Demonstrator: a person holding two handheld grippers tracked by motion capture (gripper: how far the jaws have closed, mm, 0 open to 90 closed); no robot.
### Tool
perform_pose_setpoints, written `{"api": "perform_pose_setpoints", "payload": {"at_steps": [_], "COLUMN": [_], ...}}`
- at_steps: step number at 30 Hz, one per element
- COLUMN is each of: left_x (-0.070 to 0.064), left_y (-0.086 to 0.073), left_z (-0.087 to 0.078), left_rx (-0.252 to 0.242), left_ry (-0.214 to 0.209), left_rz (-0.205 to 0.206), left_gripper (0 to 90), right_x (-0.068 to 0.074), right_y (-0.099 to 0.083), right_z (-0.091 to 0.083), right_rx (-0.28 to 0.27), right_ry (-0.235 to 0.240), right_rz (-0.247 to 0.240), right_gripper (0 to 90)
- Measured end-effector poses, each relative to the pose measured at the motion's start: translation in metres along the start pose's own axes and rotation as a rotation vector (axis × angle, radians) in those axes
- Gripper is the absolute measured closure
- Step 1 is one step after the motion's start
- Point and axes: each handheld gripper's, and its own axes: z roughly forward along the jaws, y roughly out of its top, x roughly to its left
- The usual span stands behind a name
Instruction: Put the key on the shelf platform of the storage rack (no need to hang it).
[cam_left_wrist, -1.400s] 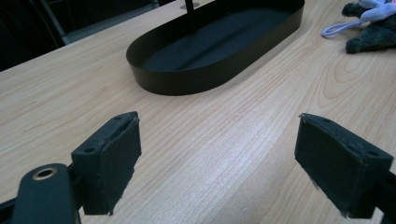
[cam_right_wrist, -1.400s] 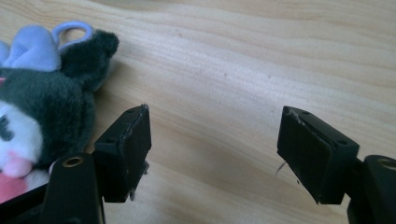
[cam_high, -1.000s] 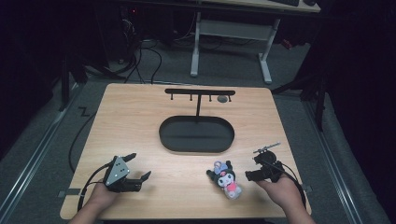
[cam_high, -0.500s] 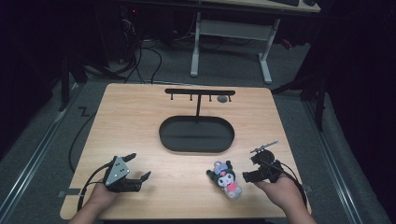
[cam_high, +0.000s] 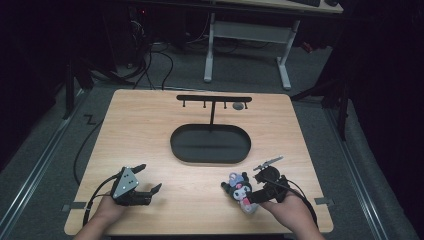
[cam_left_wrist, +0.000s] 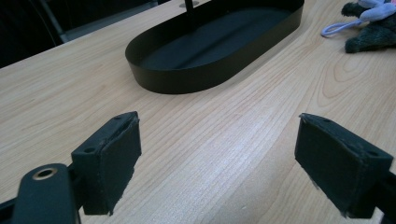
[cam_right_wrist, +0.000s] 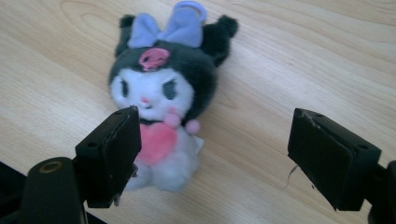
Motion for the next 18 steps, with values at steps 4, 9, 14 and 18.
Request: {"api": "perform_pose_setpoints", "payload": {"at_steps": [4,9,14,18], "left_x": [0.0,0.0,0.0,0.0], "left_y": [0.0,0.0,0.0,0.001], "left_z": [0.001,0.001,0.001,0.001], "left_rx": [0.002,0.003,0.003,0.004], "left_ry": [0.001,0.0,-0.001,-0.002], "left_rz": [0.001,0.002,0.0,0.0], "left_gripper": [15.4,15.4,15.4,15.4], "right_x": [0.014,0.024,0.026,0.027], "right_y": [0.003,0.0,-0.009,-0.012], "right_z": [0.005,0.01,0.019,0.023], "right_rx": [0.01,0.014,0.036,0.031], "right_ry": [0.009,-0.001,0.006,0.002], "right_rz": [-0.044,-0.075,-0.087,-0.078], "right_gripper": [16.7,16.5,15.9,16.1]}}
